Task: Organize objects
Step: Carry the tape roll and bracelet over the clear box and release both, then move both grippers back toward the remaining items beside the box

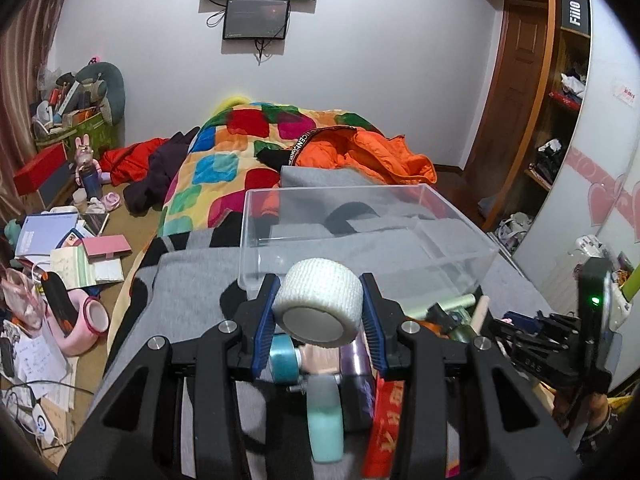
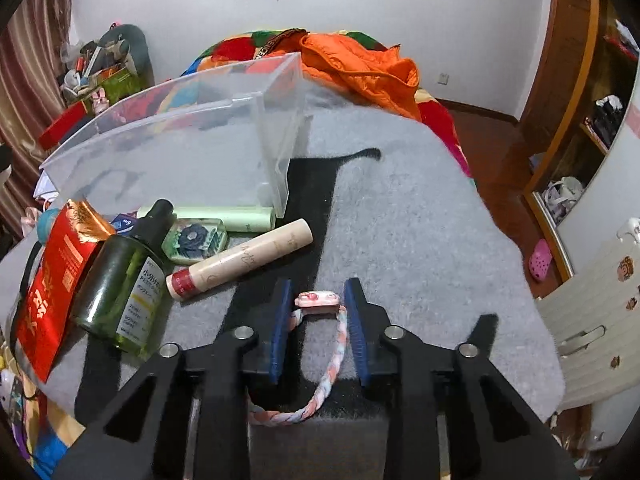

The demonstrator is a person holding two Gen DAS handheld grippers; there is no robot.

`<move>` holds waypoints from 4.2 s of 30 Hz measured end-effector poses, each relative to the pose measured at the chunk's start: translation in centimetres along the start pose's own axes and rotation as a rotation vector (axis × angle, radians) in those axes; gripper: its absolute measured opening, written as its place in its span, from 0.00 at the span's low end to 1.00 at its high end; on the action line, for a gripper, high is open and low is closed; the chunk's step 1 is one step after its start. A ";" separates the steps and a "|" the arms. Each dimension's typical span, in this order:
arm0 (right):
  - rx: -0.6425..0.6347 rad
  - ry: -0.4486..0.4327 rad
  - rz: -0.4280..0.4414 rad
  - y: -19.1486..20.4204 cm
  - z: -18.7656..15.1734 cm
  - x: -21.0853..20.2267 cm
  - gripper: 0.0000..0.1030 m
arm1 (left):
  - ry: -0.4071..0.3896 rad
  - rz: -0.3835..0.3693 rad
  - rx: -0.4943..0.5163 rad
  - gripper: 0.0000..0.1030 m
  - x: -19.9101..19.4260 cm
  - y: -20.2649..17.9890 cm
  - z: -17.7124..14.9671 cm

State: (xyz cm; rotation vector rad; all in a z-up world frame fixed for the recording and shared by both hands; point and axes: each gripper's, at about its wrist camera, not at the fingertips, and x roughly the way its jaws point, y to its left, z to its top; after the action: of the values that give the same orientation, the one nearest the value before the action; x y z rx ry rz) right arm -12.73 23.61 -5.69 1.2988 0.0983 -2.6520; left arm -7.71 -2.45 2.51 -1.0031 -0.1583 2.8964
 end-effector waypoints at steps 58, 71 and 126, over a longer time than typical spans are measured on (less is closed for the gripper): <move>-0.227 -0.033 0.142 9.2 12.8 5.5 0.21 | 0.245 -0.017 0.082 0.53 13.2 0.0 4.1; -0.204 -0.119 0.164 8.6 12.7 2.3 0.59 | 0.186 -0.008 0.079 0.68 10.7 -0.2 4.1; 0.048 0.059 0.129 1.6 1.8 1.5 0.77 | 0.209 -0.016 0.197 0.94 5.8 -6.6 -4.6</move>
State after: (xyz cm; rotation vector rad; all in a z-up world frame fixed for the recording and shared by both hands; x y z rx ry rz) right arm -14.72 21.55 -5.74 1.3502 -0.0403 -2.5234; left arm -9.15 5.06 -3.81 -1.2479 0.1276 2.7032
